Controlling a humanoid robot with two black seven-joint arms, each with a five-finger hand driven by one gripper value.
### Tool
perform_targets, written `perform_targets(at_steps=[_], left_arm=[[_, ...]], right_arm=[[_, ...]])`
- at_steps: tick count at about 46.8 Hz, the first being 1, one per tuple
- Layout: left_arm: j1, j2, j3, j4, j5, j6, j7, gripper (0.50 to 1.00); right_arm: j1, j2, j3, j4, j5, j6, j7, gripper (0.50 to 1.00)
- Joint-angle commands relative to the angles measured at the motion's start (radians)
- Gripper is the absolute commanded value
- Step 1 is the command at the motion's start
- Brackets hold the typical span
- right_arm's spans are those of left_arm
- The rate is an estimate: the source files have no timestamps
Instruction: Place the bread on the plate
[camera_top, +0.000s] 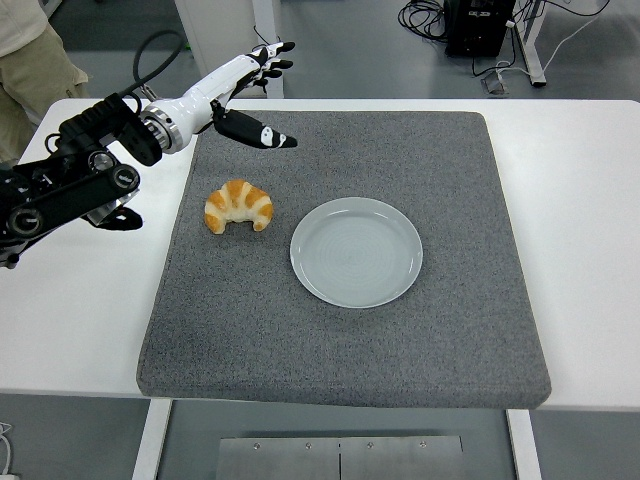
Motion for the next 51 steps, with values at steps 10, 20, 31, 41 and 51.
perform_targets(at_steps=[10,20,31,41,51], left_arm=[[0.011,0.042,0.062,-0.002,0.222,-0.008,-0.012,0.975],[0.008,0.053,0.146,-0.005,0.236,-0.006,-0.015,0.974],[0.014,0.045,0.177,-0.002,0.242,-0.005,-0.006,0.972],[0.022,0.042,0.220,0.011,0.244,0.006,-0.004,0.971],[0.050,0.040,0.218,0.055,0.279,0.017,-0.006,0.971]], right_arm=[[0.000,0.000,0.000,0.000,0.000,0.000,0.000,1.000],[0.000,0.000,0.000,0.000,0.000,0.000,0.000,1.000],[0.000,0.000,0.000,0.000,0.000,0.000,0.000,1.000],[0.000,0.000,0.000,0.000,0.000,0.000,0.000,1.000],[0.000,0.000,0.000,0.000,0.000,0.000,0.000,1.000]])
